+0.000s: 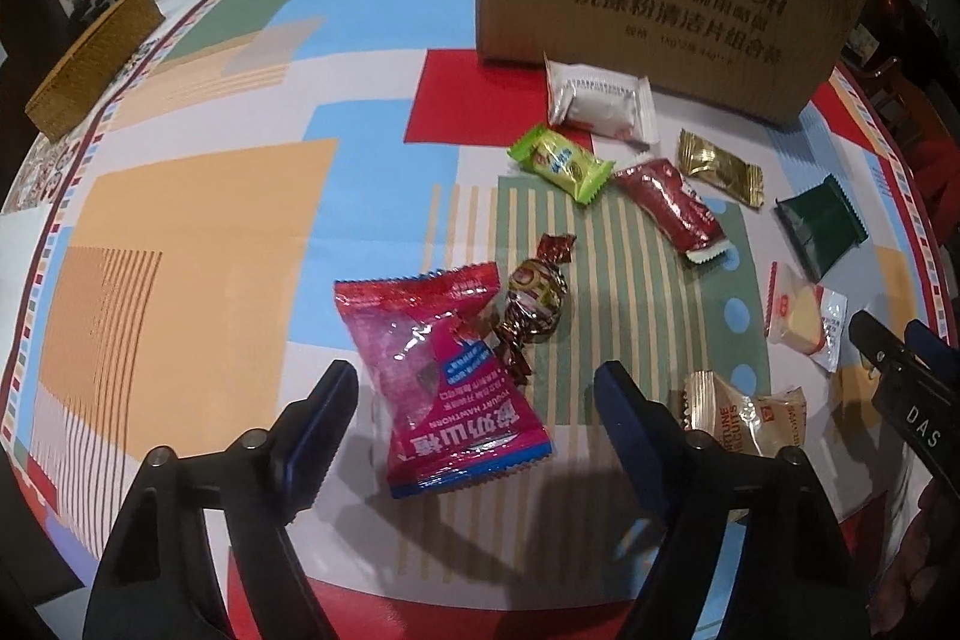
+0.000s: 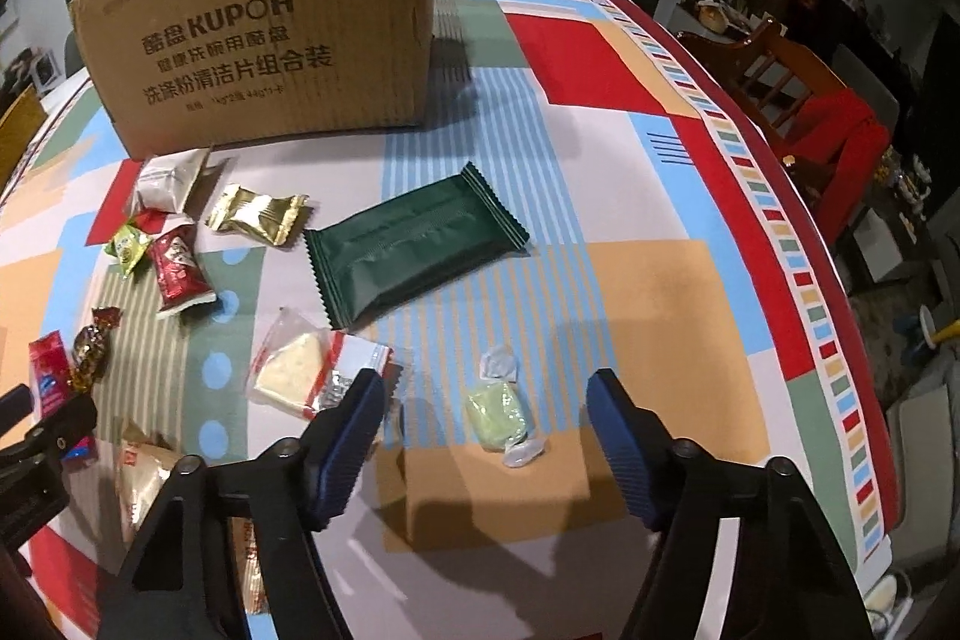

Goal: Organize snacks
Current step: 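Move the left tool toward the pink candy bag and close on it, then lift the pink candy bag with the left tool while the right tool grips a pale green candy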

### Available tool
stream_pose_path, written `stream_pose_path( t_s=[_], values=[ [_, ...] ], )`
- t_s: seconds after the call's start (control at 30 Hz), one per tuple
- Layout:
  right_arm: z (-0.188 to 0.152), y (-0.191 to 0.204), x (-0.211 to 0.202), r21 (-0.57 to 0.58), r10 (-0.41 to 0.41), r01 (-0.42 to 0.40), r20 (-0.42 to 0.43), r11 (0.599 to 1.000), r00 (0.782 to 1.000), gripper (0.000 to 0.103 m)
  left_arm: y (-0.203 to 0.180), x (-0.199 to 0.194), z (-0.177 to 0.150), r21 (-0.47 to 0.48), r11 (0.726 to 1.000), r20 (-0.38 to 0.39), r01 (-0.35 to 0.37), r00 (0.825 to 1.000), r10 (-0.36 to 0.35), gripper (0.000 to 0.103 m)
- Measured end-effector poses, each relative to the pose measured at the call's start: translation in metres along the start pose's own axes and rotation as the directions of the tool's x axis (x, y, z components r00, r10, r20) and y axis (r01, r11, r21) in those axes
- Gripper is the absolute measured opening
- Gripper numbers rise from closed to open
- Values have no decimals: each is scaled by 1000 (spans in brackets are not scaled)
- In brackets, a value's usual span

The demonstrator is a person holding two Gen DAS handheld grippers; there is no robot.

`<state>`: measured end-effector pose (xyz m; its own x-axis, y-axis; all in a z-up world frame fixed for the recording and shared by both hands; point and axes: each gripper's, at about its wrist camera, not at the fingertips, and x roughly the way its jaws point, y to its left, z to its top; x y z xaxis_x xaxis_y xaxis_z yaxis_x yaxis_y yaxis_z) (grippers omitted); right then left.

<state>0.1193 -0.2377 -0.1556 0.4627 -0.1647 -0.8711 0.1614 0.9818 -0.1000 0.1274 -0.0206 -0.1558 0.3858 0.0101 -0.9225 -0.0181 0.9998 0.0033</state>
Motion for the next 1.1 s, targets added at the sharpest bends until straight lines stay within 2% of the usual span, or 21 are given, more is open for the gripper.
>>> stream_pose_path(
  t_s=[0.23, 0.37, 0.47, 0.53, 0.67, 0.73, 1.1],
  values=[
    [-3, -4, 11, 8, 5, -5, -26, 1000, 1000, 49, -3, 7, -2, 10, 1000, -16, -2, 1000, 2, 70],
    [-4, -4, 13, 9, 13, -13, -21, 1000, 1000, 45, -3, 9, -2, 17, 1000, -7, 1, 1000, -1, 65],
    [-5, -6, 13, 17, 30, -30, -12, 999, 999, 32, -4, 9, -1, 23, 1000, -3, 16, 1000, -16, 57],
    [-5, -7, 13, 27, 45, -44, -8, 999, 999, 20, -6, 7, -2, 34, 999, 2, 26, 1000, -26, 47],
    [-6, -11, 13, 35, 60, -60, 3, 998, 998, 20, -10, 6, -3, 47, 998, 2, 38, 999, -38, 45],
    [-7, -12, 12, 36, 63, -63, 5, 997, 998, 20, -11, 4, -4, 51, 998, 2, 43, 999, -43, 38],
    [-7, -13, -11, 33, 86, -88, 64, 996, 994, 20, -10, -18, -8, 51, 997, 46, 55, 997, -58, 36]
  ],
)
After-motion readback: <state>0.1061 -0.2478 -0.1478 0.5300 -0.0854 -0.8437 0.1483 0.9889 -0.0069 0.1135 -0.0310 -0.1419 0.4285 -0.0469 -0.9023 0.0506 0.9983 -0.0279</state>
